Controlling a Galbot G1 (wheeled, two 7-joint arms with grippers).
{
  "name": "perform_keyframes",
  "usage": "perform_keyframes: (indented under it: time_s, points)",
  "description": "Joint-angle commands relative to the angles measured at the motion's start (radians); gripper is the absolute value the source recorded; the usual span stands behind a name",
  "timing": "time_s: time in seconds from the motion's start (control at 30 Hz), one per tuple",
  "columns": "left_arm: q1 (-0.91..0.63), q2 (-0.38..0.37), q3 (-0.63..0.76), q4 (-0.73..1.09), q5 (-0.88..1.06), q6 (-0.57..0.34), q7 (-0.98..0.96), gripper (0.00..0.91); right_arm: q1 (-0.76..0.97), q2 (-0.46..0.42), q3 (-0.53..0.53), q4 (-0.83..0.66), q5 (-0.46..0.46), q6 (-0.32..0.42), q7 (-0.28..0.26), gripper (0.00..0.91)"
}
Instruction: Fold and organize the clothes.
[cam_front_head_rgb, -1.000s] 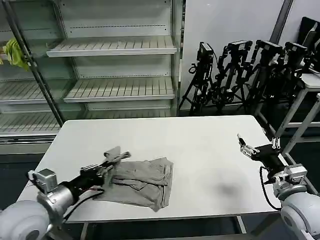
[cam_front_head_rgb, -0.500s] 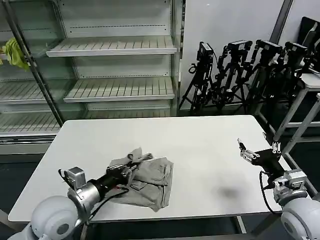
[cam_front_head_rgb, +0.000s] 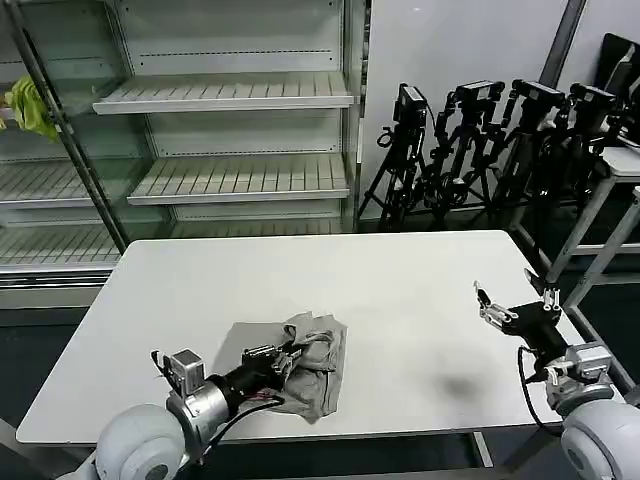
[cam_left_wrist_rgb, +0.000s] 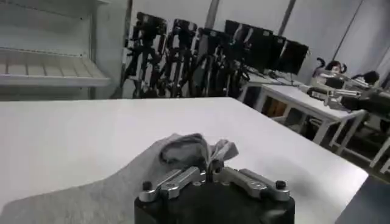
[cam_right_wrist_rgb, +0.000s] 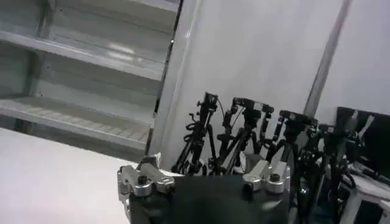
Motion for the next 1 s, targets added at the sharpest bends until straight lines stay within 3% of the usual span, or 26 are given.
perform_keyframes:
  time_s: [0.03, 0.37, 0.73, 1.0]
  points:
    - [-0.047, -0.025, 0.045, 0.042, 0.046, -0.001, 0.001, 0.907, -0.007, 0.008, -0.004, 0.004, -0.009, 0.002, -0.001, 0.907]
    - [-0.083, -0.036, 0.030, 0.025, 0.032, -0.001, -0.001, 0.907, -0.014, 0.012, 0.002, 0.012, -0.013, 0.001, 0.000, 0.907]
    - [0.077, 0.101, -0.250, 0.032, 0.045, 0.000, -0.012, 0.907, 0.006, 0.029, -0.027, 0.007, -0.020, 0.007, -0.007, 0.907]
    - [0.207, 0.054, -0.333, 0.154, 0.076, 0.001, -0.037, 0.907, 0.032, 0.014, -0.025, 0.013, -0.007, 0.021, -0.015, 0.907]
